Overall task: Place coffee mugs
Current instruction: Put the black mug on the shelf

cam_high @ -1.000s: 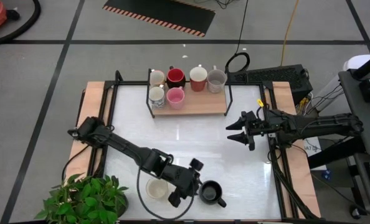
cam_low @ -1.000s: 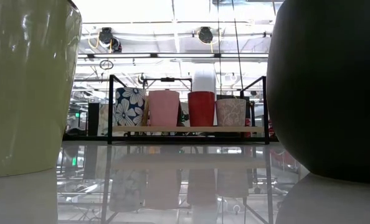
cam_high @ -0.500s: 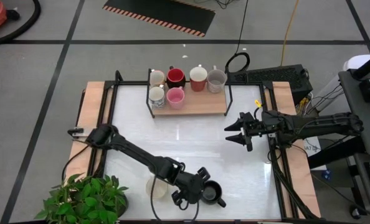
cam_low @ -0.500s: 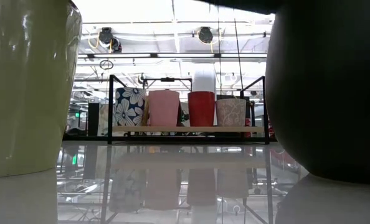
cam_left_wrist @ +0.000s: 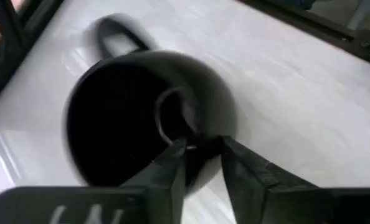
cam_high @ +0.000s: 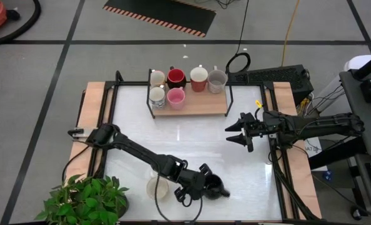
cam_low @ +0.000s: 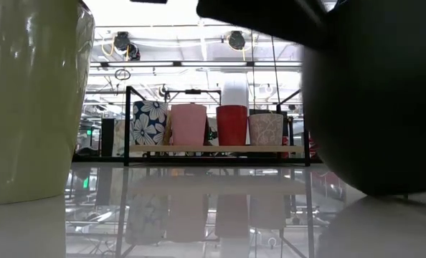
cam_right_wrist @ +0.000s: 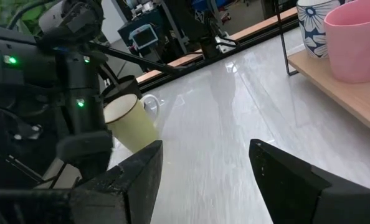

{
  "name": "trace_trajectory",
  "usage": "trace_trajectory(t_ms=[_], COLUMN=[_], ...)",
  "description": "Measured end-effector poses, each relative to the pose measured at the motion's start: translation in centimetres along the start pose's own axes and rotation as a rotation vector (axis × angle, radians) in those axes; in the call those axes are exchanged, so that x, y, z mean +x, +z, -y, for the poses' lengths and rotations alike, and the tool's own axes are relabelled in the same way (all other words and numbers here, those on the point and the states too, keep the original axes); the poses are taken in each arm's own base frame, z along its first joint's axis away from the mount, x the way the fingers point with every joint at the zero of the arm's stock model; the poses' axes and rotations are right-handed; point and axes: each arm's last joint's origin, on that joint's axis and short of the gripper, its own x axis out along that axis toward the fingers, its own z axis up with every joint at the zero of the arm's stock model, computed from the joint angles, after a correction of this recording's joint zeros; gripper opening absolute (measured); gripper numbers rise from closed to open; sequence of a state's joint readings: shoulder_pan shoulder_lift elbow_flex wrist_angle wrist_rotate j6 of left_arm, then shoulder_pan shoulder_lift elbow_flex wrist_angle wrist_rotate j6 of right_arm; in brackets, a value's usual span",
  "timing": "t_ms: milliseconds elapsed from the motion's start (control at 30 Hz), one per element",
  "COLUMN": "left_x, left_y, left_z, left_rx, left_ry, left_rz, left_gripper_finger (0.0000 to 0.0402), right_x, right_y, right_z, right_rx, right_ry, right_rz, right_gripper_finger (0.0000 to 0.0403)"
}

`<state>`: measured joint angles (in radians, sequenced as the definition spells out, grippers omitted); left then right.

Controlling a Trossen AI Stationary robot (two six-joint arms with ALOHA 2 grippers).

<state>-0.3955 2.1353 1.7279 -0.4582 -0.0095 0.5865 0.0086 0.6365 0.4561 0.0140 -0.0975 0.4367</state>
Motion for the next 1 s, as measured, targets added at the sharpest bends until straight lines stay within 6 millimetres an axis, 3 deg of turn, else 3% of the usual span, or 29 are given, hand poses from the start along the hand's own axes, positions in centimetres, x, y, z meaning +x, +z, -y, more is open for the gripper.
trace_trajectory(t_ms=[167, 467, 633, 767, 1000], left_x=[0.5, 0.3, -1.6, -3.3, -4.8], left_y=[-0.8, -0.7, -1.2, -2.1, -3.3], left_z=[-0.7, -1.0, -1.4, -2.4, -3.2], left_rx=[-0.085, -0.239, -0.306, -0.395, -0.548], left_ry=[0.028, 0.208, 0.389, 0.404, 0.364], left_rz=[-0.031, -0.089, -0.242, -0.316, -0.359], left_gripper_finger=[0.0067, 0.0063, 0.0057, 0.0019, 0.0017], right_x=[0.0, 0.0, 0.0, 0.0, 0.1], right_y=[0.0, 0.0, 0.0, 0.0, 0.0], right_z=[0.0, 0.0, 0.0, 0.1, 0.1], right_rx=[0.013, 0.015, 0.013, 0.012, 0.008], right_ry=[0.002, 0.003, -0.001, -0.024, -0.023], right_rz=[0.003, 0.0, -0.004, 0.002, 0.002], right_gripper_finger=[0.0231, 0.0231, 0.0231, 0.0231, 0.0231])
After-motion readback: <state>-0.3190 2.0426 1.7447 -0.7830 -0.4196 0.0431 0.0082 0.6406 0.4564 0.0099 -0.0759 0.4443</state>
